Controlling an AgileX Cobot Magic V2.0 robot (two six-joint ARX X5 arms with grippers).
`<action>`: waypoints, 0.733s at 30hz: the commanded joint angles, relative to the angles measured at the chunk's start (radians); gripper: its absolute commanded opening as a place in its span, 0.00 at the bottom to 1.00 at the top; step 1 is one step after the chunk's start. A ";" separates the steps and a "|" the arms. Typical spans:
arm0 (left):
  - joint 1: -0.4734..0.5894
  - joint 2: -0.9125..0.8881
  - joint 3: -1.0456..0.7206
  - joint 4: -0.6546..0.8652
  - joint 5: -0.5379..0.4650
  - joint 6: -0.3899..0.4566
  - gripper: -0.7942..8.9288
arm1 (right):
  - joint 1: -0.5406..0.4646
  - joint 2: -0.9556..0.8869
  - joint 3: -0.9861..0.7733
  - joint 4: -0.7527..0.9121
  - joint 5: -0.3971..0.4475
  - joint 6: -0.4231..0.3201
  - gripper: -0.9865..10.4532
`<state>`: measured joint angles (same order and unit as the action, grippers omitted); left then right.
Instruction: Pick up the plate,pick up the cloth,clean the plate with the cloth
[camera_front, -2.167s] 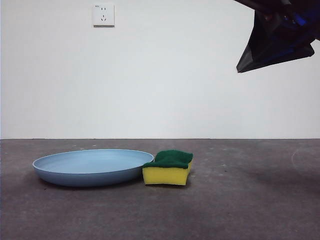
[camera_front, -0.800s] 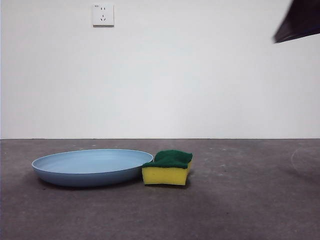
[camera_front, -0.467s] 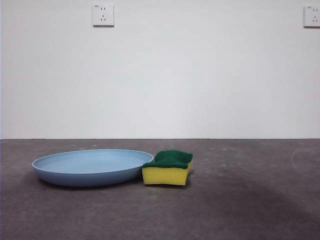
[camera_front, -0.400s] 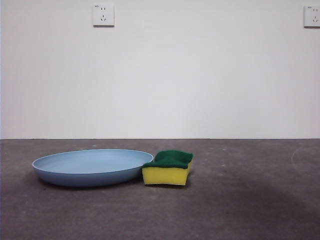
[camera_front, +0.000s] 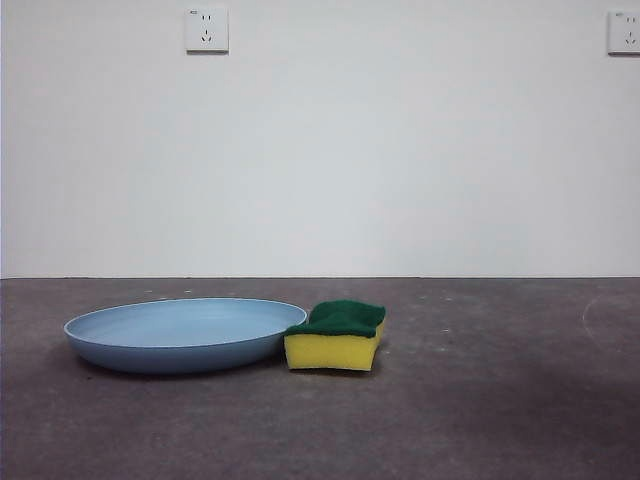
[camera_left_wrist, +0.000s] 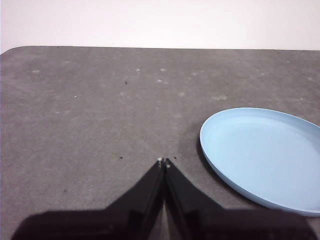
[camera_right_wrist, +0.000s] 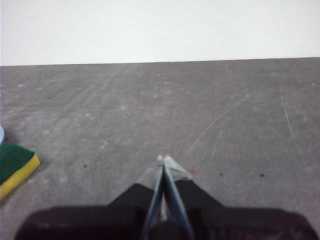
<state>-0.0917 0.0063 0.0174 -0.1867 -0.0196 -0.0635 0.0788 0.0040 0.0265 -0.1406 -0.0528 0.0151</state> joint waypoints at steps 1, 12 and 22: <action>0.004 -0.002 -0.014 0.006 -0.003 0.001 0.08 | -0.001 -0.003 -0.021 -0.011 0.000 0.028 0.09; 0.004 -0.002 -0.014 0.006 -0.003 0.001 0.08 | 0.000 0.008 -0.020 -0.040 0.007 0.084 0.09; 0.004 -0.002 -0.014 0.006 -0.003 0.001 0.08 | 0.000 0.009 -0.020 -0.040 0.006 0.084 0.09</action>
<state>-0.0917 0.0063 0.0174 -0.1867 -0.0196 -0.0635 0.0788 0.0128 0.0166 -0.1703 -0.0494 0.0875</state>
